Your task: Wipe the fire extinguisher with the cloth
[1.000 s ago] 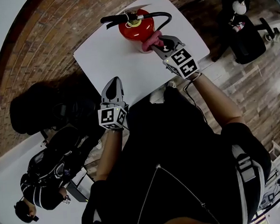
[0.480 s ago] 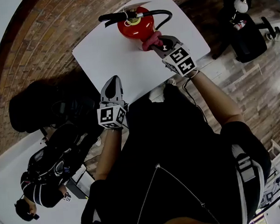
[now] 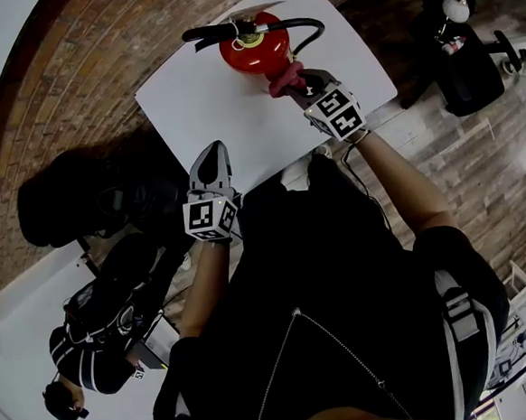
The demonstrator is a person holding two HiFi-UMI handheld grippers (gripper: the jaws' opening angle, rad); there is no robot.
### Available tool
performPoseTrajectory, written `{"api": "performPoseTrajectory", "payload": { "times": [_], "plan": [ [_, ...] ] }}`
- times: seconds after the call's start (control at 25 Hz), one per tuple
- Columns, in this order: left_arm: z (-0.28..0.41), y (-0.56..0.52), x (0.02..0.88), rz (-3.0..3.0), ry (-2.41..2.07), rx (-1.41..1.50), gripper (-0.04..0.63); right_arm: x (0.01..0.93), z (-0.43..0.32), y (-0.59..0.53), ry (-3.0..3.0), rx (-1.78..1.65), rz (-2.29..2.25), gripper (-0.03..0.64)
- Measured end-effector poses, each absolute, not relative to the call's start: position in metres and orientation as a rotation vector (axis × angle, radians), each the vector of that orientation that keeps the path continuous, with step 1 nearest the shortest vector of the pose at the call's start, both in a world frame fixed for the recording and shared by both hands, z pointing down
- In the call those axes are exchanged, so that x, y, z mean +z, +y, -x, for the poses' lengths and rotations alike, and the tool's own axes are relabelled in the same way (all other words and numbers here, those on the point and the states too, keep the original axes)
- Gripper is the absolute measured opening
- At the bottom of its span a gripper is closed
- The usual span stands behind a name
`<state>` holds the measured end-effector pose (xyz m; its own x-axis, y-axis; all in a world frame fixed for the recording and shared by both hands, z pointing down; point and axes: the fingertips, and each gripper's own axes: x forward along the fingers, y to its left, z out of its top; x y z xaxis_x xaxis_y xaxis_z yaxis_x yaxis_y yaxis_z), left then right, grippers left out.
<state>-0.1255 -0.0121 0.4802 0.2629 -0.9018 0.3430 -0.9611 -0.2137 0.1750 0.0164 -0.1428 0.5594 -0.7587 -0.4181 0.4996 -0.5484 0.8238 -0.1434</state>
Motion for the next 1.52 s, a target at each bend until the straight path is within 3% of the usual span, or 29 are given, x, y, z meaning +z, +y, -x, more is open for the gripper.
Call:
{"api": "performPoseTrajectory", "payload": {
  "times": [1.52],
  "plan": [
    [0.119,-0.011,0.485,-2.163,-1.721,0.276,0.017,0.686,-0.021,-0.143,-2.423,0.486,-0.679,0.117]
  ]
}}
